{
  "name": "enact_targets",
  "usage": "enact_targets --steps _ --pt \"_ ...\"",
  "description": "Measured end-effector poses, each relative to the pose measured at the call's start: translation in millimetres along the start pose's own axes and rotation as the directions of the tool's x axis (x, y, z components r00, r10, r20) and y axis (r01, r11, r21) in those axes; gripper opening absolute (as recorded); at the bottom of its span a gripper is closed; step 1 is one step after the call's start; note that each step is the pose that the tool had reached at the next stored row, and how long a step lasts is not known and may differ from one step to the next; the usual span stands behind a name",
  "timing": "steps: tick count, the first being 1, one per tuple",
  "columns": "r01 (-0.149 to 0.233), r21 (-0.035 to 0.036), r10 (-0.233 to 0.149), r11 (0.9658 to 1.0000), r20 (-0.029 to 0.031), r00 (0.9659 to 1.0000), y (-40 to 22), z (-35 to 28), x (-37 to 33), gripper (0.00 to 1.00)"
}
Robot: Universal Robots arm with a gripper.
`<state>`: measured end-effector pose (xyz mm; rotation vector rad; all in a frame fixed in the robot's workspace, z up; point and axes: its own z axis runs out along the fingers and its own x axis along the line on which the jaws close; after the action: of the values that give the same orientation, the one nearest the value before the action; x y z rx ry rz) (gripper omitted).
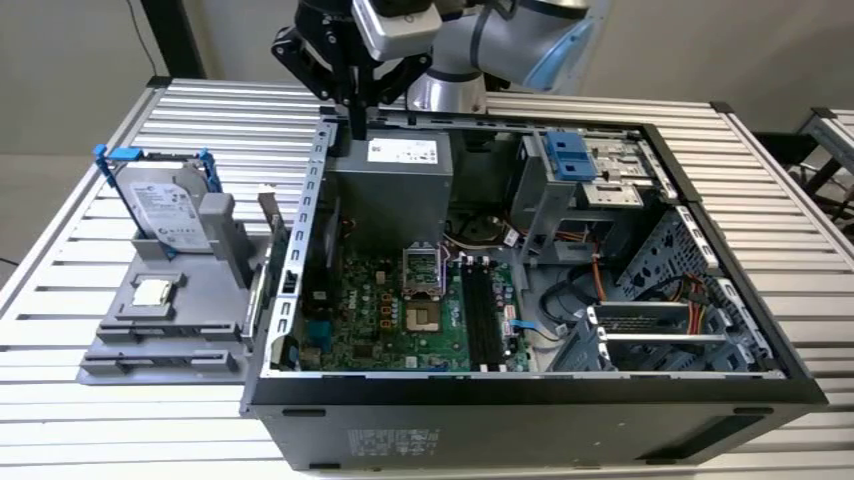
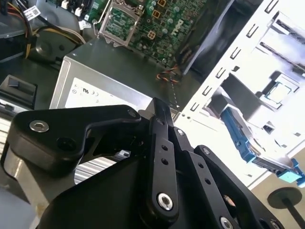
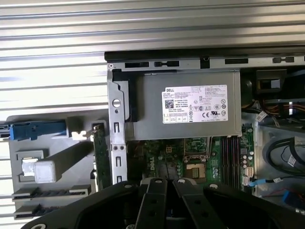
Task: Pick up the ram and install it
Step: 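Reach for the ram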
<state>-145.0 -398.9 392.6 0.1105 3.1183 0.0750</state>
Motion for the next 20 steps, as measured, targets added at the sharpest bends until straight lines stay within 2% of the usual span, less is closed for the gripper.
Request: enact_targets --steps 10,20 --pt "0.000 0.0000 0.000 1.0000 0.0000 1.0000 -1.0 -0.3 14.1 0.00" --pt "0.000 0.0000 0.000 1.0000 0.0000 1.0000 -2.2 -0.7 31.0 0.00"
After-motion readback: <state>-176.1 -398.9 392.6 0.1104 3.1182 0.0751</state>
